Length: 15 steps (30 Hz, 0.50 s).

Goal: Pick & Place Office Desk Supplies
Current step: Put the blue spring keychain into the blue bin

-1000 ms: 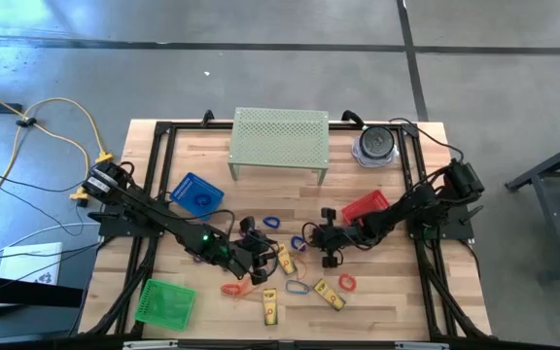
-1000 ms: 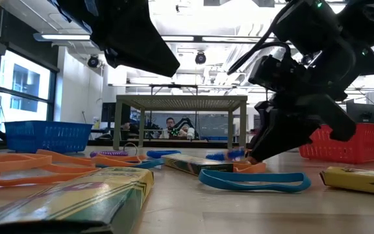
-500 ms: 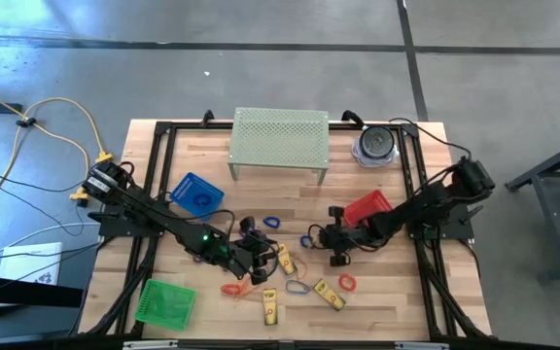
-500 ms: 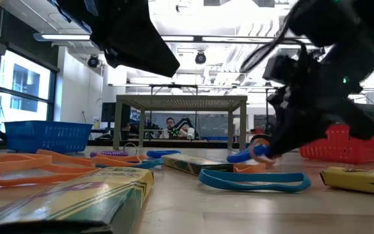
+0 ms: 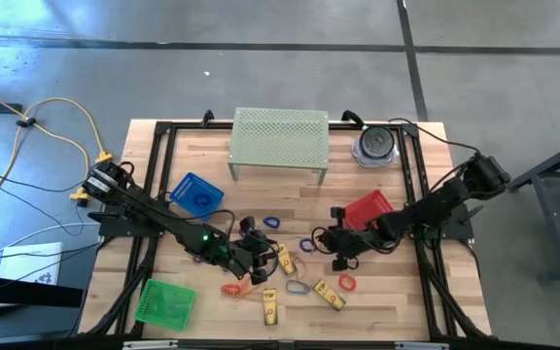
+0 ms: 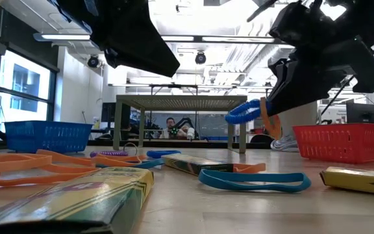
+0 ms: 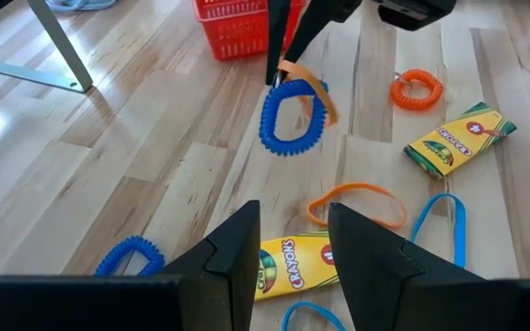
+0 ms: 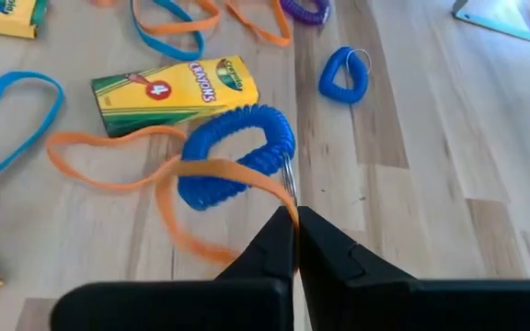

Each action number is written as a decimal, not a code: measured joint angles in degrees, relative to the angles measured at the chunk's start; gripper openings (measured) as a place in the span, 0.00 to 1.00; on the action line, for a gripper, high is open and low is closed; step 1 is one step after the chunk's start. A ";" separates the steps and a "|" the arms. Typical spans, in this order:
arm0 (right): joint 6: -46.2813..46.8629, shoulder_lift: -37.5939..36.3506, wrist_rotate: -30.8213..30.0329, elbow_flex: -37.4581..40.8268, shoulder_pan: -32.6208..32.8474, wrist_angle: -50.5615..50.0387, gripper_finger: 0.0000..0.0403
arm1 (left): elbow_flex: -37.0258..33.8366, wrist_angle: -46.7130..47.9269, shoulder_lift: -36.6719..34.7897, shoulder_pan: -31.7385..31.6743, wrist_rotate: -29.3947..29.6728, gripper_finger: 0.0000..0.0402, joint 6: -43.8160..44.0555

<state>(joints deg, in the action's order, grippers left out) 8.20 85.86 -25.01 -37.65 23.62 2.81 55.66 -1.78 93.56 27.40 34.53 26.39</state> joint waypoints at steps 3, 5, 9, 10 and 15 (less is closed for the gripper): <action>-1.25 0.00 0.01 0.00 0.00 1.49 0.01 | 0.00 0.02 0.00 -0.02 0.06 0.31 -0.25; -2.30 -0.02 0.03 -0.02 0.01 2.80 0.01 | 0.00 0.00 0.00 -0.40 0.13 0.31 -1.86; -3.44 -0.02 0.04 -0.02 0.00 3.70 0.01 | 0.00 -1.46 1.80 -1.99 0.36 0.31 -7.01; -3.51 -0.02 0.03 -0.04 0.00 3.82 0.01 | 0.00 -3.13 2.93 -2.66 0.39 0.31 -8.75; -3.78 -0.07 0.05 -0.09 0.00 4.51 0.01 | -0.03 -10.59 7.73 -6.20 -5.12 0.31 -16.51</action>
<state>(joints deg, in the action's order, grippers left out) 4.41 85.80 -24.96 -37.74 23.62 7.32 55.63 -12.37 101.28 21.20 29.41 9.89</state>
